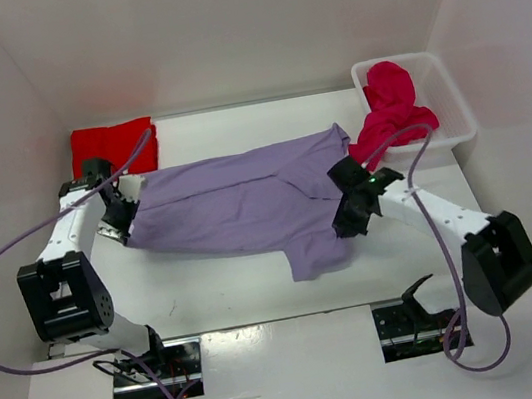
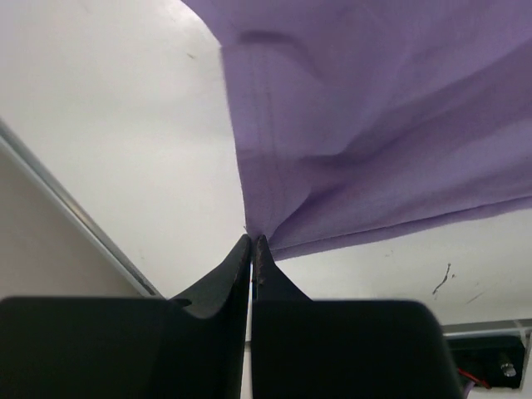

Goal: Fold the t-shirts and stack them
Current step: Fold the other side of the tshirt into a rectangle

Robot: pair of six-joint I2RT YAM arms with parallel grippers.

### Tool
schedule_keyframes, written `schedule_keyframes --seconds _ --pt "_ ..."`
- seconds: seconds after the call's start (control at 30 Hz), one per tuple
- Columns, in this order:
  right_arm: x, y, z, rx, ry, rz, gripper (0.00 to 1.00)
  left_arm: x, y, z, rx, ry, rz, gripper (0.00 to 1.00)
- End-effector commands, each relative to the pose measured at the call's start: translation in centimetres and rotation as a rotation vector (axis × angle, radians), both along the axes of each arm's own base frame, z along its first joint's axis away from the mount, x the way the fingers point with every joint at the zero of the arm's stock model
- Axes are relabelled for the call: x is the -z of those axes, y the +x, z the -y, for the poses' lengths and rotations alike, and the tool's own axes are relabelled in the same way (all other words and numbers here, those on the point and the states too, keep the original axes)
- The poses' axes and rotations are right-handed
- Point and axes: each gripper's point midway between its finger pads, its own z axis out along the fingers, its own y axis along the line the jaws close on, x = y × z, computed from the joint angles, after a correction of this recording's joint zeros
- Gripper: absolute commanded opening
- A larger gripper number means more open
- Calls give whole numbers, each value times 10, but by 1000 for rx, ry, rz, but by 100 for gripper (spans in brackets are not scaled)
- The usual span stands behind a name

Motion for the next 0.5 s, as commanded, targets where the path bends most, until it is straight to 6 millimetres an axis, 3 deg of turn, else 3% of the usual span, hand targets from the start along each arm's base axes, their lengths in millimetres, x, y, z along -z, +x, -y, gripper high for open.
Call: schedule_keyframes --seconds 0.0,0.1,0.2,0.27,0.33,0.4,0.47 --pt "-45 30 22 26 -19 148 0 -25 9 1 -25 -27 75 0" --pt "-57 51 21 10 -4 209 0 -22 20 -8 -24 15 104 0" --pt "-53 50 20 -28 -7 157 0 -25 18 -8 -14 13 68 0" --pt "-49 27 22 -49 5 100 0 -22 -1 -11 19 42 20 0" --pt "-53 10 21 -32 48 82 0 -14 -37 -16 34 87 -80 0" --pt "-64 -10 24 -29 78 89 0 -9 -62 -12 38 75 -147 0" --pt "-67 -25 25 -22 94 66 0 1 -95 8 70 -16 -263 0"
